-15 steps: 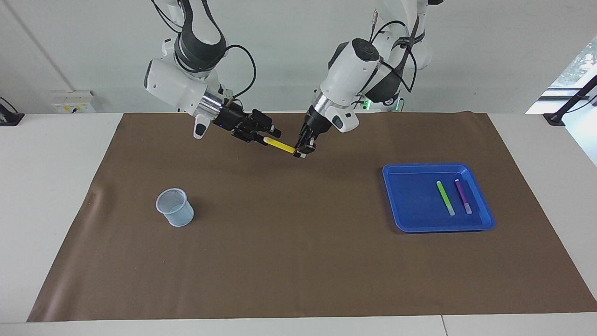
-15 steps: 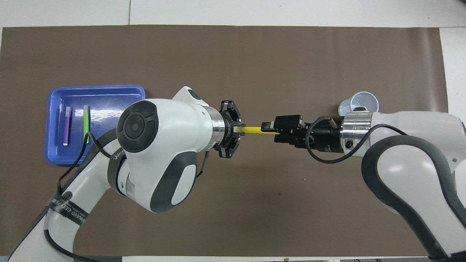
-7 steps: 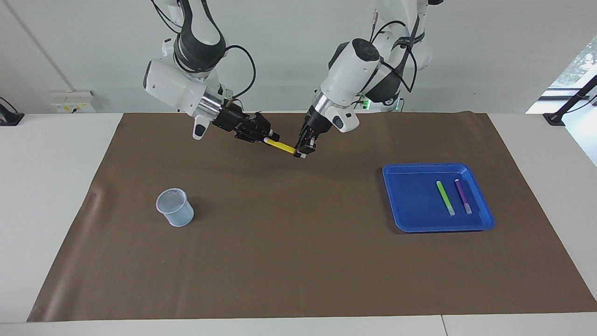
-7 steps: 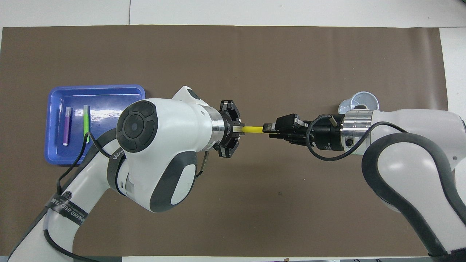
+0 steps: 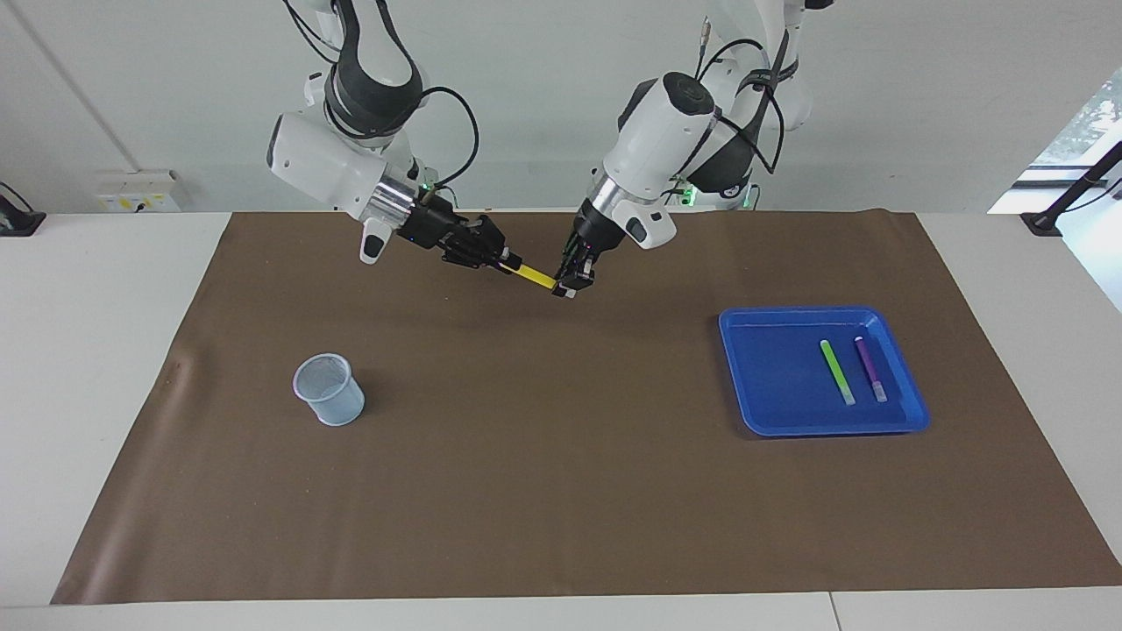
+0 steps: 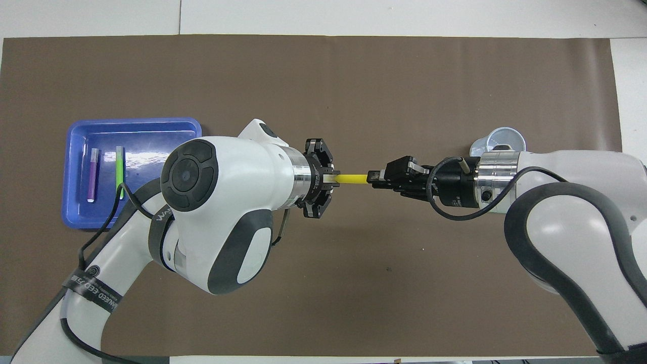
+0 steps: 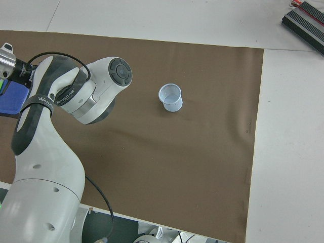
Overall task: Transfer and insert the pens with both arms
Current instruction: 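Close the right gripper on the yellow pen and open the left gripper, then insert the yellow pen into the white cup while the left gripper returns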
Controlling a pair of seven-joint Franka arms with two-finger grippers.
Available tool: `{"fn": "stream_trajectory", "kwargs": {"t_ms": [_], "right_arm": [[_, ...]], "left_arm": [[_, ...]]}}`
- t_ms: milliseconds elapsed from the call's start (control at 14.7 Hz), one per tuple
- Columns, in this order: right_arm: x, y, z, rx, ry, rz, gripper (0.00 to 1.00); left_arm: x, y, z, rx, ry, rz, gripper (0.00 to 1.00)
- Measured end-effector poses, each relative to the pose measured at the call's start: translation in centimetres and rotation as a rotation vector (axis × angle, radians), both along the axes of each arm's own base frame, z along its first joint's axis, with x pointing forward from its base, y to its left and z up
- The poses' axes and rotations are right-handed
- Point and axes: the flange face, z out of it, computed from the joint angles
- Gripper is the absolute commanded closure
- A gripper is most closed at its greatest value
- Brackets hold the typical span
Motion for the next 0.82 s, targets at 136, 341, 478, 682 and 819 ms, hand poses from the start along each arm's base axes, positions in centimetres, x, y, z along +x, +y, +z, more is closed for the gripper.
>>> {"fn": "stream_trajectory", "kwargs": {"t_ms": [136,341,478,682,819], "right_arm": [[0.0,0.0,0.0,0.000,0.000,0.000,1.00],[0.0,0.0,0.0,0.000,0.000,-0.001,1.00],[0.1,-0.2,0.1,0.001,-0.001,-0.004,1.00],[0.4,-0.7,0.3,0.001,-0.006,-0.015,1.00],[0.7,-1.2,0.8,-0.047,-0.038,0.008,1.00]], "left_arm": [[0.0,0.0,0.0,0.000,0.000,0.000,1.00],[0.0,0.0,0.0,-0.001,-0.001,0.000,0.52],[0.0,-0.1,0.0,-0.001,-0.003,-0.003,0.00],[0.0,0.0,-0.1,0.030,-0.046,-0.076,0.00],[0.0,0.4,-0.5,0.071,-0.079,-0.201,0.00]]}}
